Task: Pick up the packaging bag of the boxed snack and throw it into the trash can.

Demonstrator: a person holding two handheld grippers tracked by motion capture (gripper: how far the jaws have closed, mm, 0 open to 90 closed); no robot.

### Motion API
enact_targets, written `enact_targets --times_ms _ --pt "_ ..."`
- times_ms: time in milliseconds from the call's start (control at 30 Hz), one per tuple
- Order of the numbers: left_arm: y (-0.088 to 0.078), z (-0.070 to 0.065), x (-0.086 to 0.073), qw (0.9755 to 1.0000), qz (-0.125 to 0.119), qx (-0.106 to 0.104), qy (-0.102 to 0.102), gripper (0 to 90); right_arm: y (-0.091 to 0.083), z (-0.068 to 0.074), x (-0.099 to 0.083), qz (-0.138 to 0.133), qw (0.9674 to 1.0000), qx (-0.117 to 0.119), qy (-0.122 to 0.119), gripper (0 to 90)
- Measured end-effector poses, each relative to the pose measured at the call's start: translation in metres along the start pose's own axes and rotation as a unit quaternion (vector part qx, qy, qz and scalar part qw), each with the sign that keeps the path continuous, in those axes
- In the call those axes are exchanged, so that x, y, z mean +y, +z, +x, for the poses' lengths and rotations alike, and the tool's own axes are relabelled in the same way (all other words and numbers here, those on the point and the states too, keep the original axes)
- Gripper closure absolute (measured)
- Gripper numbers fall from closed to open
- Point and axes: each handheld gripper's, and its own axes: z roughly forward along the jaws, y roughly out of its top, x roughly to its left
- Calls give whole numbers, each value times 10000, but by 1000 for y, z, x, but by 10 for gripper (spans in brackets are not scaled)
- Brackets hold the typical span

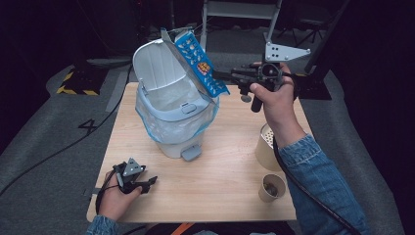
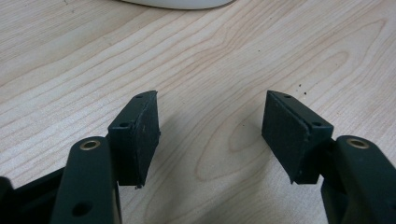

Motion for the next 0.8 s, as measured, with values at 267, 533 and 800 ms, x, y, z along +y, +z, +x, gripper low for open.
enact_targets --times_ms 267,533,800 --pt "0 0 0 10000 1 7 9 370 17 -9 3 -143 9997 -183 -104 900" --pt "0 0 0 10000 -1 9 8 370 37 -17 -1 -199 9991 -330 -194 900" --pt "0 0 0 10000 7 11 22 370 53 -22 -12 -160 9982 -509 -267 900"
